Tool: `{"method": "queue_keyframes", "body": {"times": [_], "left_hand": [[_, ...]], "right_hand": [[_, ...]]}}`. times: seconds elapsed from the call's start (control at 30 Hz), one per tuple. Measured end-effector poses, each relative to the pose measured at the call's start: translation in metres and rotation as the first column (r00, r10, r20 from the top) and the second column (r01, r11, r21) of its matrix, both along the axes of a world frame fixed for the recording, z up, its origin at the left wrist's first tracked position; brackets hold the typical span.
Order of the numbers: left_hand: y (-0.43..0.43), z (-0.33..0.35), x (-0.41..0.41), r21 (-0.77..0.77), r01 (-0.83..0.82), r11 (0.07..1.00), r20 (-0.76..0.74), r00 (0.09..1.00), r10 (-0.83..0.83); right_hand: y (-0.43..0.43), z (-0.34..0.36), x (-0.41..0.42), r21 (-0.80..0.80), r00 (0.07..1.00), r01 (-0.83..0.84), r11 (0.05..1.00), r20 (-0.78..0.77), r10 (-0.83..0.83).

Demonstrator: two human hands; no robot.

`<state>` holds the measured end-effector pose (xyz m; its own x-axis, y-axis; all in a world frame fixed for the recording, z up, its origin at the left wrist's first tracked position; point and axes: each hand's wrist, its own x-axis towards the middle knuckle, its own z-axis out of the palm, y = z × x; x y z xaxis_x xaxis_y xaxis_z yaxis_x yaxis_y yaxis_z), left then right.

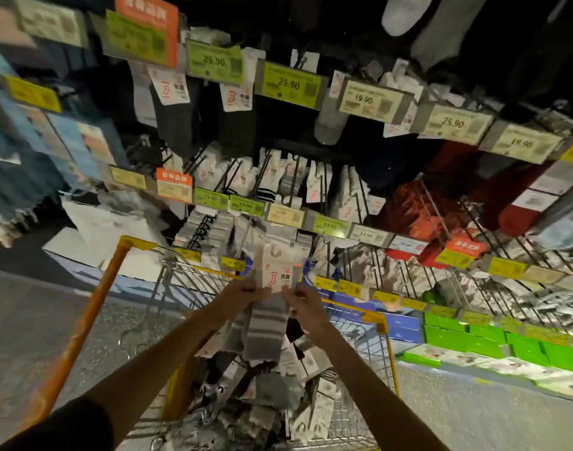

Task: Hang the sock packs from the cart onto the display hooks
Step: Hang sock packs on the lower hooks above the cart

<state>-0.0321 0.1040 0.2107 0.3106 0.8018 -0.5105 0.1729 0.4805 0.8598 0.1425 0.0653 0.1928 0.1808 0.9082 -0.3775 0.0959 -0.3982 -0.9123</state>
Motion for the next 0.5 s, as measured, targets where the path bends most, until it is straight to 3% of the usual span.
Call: {"method": "queue_keyframes", "body": {"times": [0.23, 0.5], "left_hand": [[0.045, -0.003, -0.005, -0.013, 0.154, 0.988, 0.008, 0.988, -0.154], [0.083, -0.007, -0.001, -0.077, 0.119, 0.990, 0.055, 0.992, -0.115]], "right_hand": [[0.033, 0.009, -0.009, -0.034, 0.981, 0.140, 0.990, -0.128, -0.143], [0.071, 0.003, -0.007, 0.023, 0.969, 0.224, 0.974, -0.113, -0.220]]}}
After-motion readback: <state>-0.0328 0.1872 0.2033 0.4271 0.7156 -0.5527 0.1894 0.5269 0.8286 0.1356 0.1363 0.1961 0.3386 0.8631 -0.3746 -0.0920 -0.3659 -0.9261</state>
